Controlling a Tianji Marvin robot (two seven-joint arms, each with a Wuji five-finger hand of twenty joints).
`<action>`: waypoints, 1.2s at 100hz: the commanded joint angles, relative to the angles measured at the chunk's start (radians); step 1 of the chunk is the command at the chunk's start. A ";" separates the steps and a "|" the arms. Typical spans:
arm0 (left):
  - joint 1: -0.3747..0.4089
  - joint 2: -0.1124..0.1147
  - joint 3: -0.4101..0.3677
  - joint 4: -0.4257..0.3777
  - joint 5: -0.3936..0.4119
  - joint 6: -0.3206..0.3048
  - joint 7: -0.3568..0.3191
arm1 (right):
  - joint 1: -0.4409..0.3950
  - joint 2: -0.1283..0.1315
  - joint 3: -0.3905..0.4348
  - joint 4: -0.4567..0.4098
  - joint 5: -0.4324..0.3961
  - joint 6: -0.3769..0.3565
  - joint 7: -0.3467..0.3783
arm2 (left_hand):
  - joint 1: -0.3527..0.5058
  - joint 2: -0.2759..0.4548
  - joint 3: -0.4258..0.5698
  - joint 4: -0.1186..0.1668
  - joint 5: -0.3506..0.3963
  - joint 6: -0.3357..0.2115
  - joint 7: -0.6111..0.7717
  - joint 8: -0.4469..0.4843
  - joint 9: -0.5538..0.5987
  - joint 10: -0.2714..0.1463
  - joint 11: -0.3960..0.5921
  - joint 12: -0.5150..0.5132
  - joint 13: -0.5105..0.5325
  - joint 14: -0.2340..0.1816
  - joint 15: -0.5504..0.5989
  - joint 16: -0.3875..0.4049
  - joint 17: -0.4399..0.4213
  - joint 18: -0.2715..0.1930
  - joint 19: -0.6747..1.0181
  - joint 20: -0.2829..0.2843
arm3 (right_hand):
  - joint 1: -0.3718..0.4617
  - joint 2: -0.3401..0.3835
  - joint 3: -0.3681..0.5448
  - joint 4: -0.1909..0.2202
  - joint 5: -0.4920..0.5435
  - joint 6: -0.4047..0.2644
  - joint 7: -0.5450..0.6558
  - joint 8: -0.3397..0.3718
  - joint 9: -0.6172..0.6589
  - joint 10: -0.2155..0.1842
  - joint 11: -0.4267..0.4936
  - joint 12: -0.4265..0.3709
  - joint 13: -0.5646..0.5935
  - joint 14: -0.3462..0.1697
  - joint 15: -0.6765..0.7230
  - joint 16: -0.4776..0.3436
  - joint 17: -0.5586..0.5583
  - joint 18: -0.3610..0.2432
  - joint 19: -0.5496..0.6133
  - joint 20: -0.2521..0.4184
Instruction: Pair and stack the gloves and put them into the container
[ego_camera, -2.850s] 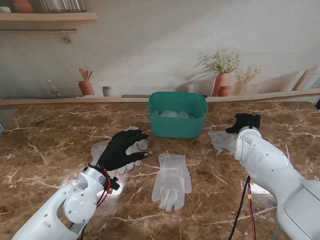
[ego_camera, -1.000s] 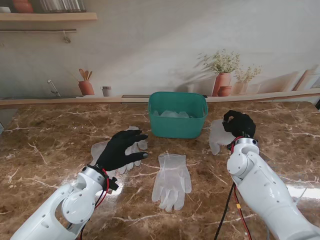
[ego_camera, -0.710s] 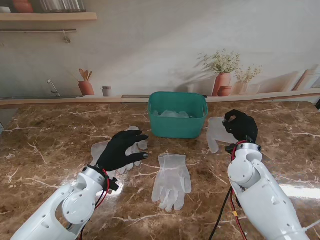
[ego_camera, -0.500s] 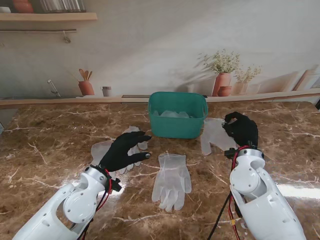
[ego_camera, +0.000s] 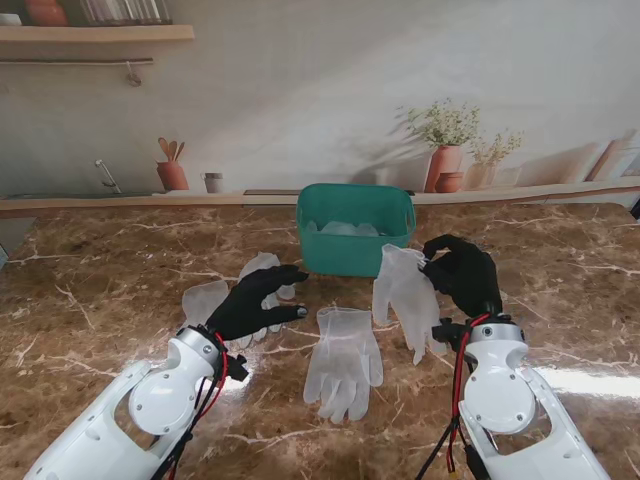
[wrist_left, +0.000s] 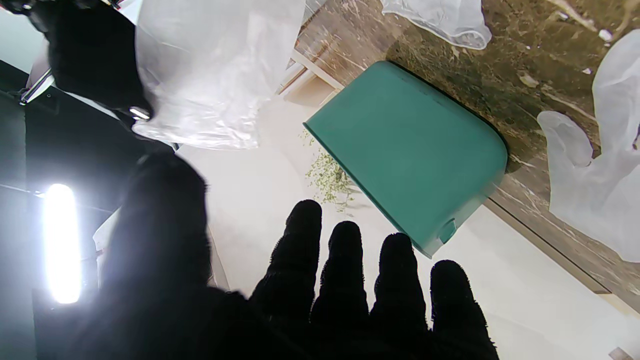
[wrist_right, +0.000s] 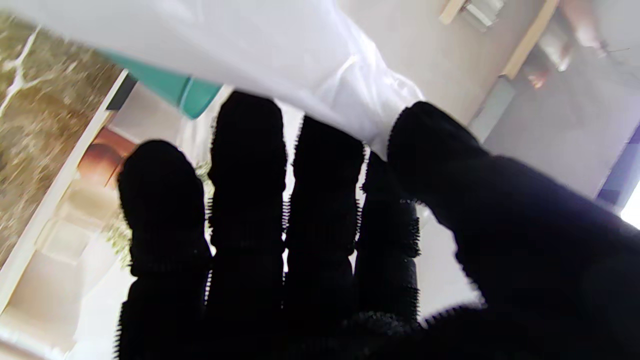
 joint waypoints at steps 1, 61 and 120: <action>0.005 0.003 -0.009 -0.001 -0.003 0.004 -0.012 | -0.031 0.005 -0.017 -0.038 0.009 -0.023 0.037 | 0.058 0.012 0.035 0.035 0.011 -0.015 -0.005 -0.014 0.008 -0.006 -0.005 0.000 -0.027 -0.036 -0.019 -0.002 -0.005 -0.020 0.001 0.018 | 0.010 0.016 0.017 0.017 0.022 -0.010 0.025 -0.010 0.048 -0.001 -0.003 0.003 0.041 0.002 -0.007 -0.015 0.002 0.007 0.036 -0.020; -0.003 0.017 -0.015 0.011 -0.069 -0.060 -0.093 | -0.099 0.026 -0.133 -0.151 0.062 -0.139 0.127 | -0.179 -0.349 0.644 -0.057 0.001 0.054 -0.037 -0.029 0.016 0.046 0.012 0.014 -0.015 0.016 0.008 0.007 -0.020 -0.018 0.030 0.009 | 0.006 0.020 0.012 0.017 0.018 -0.006 0.023 -0.017 0.045 -0.001 -0.010 0.010 0.040 0.003 -0.019 -0.016 -0.008 0.007 0.034 -0.018; 0.013 0.028 -0.013 -0.017 -0.297 -0.132 -0.213 | -0.112 0.031 -0.178 -0.157 0.057 -0.156 0.139 | -0.209 -0.421 0.630 -0.078 0.130 -0.116 0.325 0.207 0.042 0.033 -0.001 0.010 -0.106 0.016 -0.022 0.050 -0.021 0.011 -0.250 0.012 | 0.005 0.022 0.010 0.018 0.016 -0.005 0.023 -0.019 0.036 0.018 -0.014 0.017 0.040 0.003 -0.033 -0.018 -0.020 0.006 0.031 -0.014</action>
